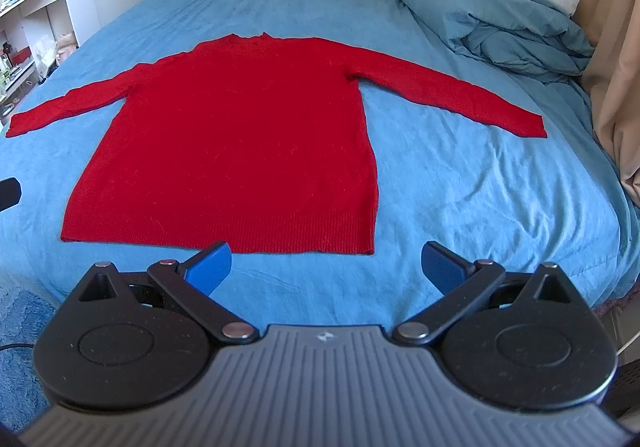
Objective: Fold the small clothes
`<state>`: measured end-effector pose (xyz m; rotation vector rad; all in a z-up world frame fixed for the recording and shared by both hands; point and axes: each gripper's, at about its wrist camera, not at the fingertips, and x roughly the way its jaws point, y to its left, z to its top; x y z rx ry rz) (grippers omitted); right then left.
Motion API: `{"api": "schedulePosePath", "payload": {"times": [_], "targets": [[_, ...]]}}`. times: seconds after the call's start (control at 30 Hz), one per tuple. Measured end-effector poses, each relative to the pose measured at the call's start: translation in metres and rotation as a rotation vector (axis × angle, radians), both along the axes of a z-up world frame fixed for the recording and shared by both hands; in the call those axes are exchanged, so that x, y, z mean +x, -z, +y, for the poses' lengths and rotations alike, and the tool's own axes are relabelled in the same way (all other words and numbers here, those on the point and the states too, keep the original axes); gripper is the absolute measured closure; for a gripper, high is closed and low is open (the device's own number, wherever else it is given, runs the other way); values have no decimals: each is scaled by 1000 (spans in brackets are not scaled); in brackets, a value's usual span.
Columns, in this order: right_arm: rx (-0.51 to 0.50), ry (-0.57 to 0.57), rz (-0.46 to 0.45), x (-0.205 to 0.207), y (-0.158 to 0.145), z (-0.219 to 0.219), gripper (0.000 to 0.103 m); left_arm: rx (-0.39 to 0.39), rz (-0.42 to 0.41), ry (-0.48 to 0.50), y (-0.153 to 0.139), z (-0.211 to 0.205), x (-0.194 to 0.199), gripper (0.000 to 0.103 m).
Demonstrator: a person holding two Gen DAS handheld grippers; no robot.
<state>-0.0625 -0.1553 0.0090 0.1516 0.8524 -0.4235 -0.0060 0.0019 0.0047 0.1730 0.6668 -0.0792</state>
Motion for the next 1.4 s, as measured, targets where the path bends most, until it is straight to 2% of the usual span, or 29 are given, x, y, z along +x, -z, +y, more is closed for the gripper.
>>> {"api": "schedulePosePath", "payload": {"times": [1.1,1.4], "targets": [[0,0,-2,-1,-3,3,0,-9,-1,-8,-1,2,-3,0],[-1,22,-23,1,-13,-3,0,37,-43,-17,-11,0,0,0]]}}
